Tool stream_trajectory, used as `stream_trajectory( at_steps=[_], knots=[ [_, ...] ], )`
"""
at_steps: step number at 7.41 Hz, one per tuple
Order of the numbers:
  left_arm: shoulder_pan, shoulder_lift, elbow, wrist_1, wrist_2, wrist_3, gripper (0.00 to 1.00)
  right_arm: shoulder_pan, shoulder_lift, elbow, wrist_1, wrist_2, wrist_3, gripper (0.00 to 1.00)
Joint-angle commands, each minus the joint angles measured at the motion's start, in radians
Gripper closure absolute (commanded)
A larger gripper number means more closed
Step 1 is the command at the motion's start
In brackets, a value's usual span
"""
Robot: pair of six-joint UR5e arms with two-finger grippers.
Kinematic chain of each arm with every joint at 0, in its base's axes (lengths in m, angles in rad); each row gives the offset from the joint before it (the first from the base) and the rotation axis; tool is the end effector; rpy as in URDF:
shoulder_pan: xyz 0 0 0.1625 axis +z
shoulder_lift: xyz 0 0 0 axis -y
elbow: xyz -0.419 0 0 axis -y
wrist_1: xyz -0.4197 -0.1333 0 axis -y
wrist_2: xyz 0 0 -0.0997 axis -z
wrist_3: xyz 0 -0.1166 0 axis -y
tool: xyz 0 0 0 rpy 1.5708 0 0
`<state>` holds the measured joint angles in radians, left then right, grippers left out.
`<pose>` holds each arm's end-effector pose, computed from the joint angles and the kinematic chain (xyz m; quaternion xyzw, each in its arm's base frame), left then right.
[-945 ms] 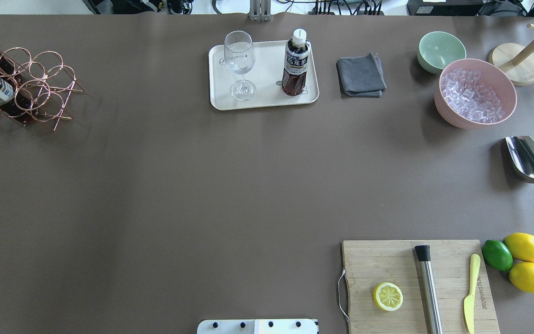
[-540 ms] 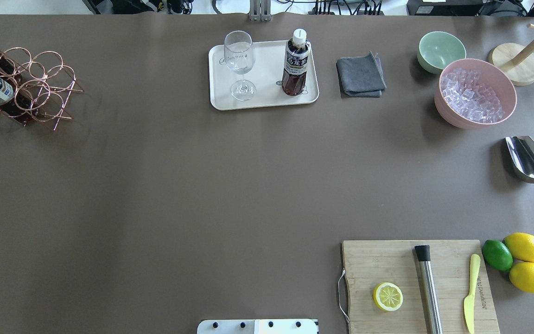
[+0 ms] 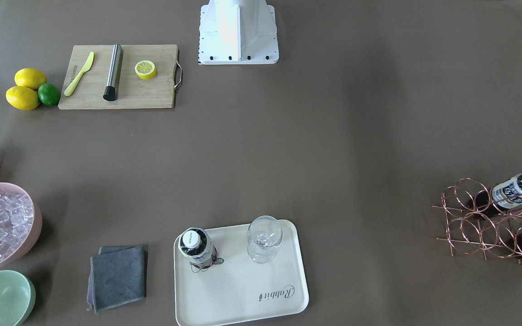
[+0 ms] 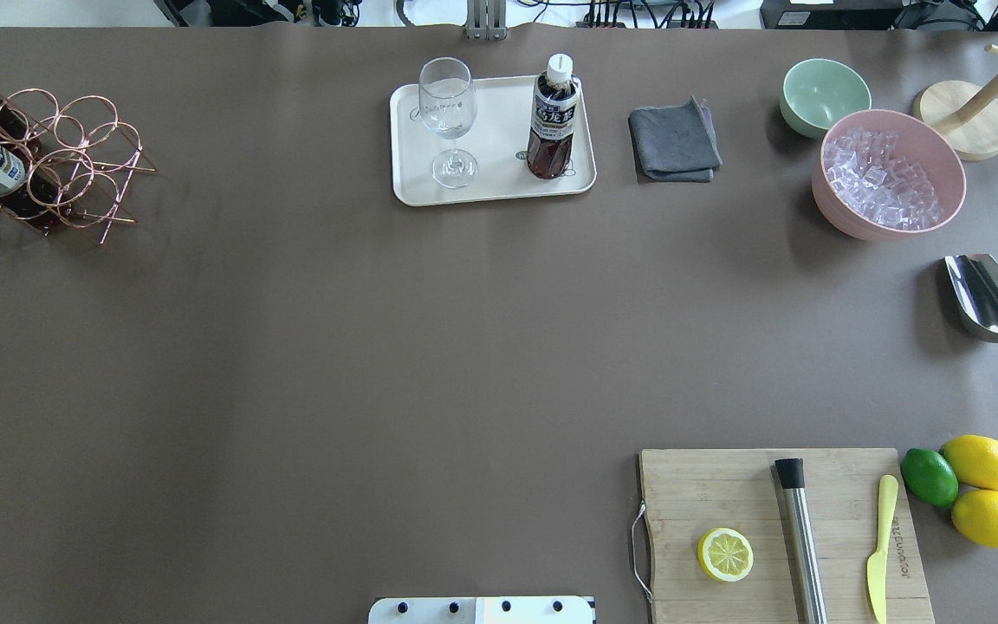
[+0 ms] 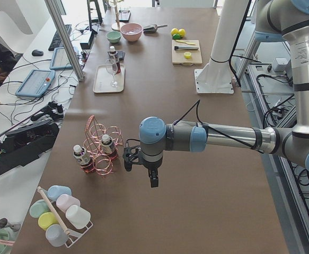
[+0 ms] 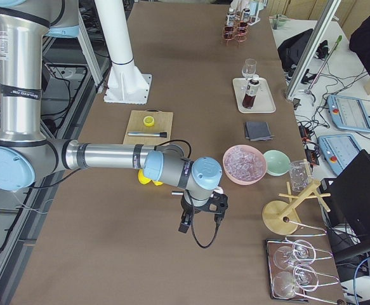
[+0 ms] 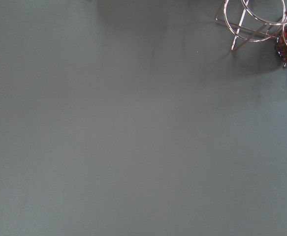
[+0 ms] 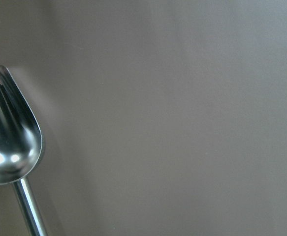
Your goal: Take tea from basket to plate
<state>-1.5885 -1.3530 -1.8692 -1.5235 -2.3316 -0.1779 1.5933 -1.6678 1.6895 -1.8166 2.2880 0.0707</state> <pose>-0.0605 -0.4293 0.6189 -0.0143 0.3713 -0.0845 0.9246 0.0669 -0.4553 0.6783 -0.1131 -0.3461 0.0826 0.9277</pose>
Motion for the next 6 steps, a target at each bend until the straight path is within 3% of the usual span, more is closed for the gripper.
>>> stream_trajectory(
  at_steps=[1,2,4,6],
  knots=[
    [0.001,0.000,0.019,-0.001,-0.022,0.000,0.01,0.001,-0.010,0.010,0.016,0.007,-0.005,0.00],
    [0.001,0.002,0.033,0.000,-0.022,-0.006,0.01,-0.001,0.003,0.007,0.019,0.005,0.000,0.00],
    [-0.002,-0.012,0.053,0.000,-0.022,-0.003,0.01,-0.001,0.002,-0.013,0.199,0.008,-0.005,0.00],
    [-0.004,-0.012,0.055,0.002,-0.022,-0.005,0.01,-0.001,-0.006,-0.042,0.275,0.013,-0.014,0.00]
  ],
)
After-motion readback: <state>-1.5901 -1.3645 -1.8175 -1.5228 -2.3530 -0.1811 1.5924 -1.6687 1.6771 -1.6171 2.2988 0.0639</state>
